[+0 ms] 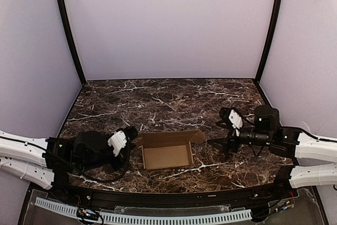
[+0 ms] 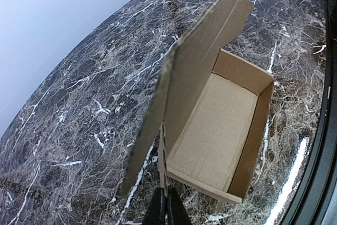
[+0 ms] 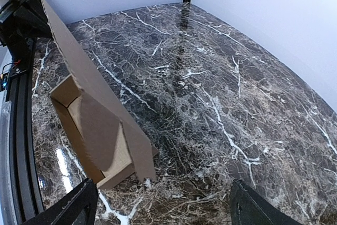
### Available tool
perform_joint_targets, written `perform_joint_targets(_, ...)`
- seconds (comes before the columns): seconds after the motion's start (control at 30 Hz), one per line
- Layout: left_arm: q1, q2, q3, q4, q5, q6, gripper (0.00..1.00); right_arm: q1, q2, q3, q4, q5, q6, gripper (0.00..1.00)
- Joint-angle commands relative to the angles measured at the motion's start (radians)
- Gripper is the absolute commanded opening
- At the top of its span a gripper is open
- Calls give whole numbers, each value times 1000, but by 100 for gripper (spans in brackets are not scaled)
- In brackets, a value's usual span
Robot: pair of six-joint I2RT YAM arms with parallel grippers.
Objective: Fold the paper box
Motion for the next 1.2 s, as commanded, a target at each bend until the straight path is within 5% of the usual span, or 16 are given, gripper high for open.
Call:
perform_joint_targets(0.0, 7, -90, -35, -79, 55, -47, 1, -4, 23, -57, 177, -109, -41, 83)
perform_joint_targets(0.3, 8, -153, -55, -118, 48, -69, 1, 17, 134, -41, 237, -301, -98, 69)
perform_joint_targets(0.7, 14, -80, -57, -122, -68, -130, 1, 166, 166, -117, 295, -193, -15, 63)
perform_joint_targets(1.17, 19, -61, -62, -90, -47, -151, 1, 215, 291, -85, 414, -82, -26, 54)
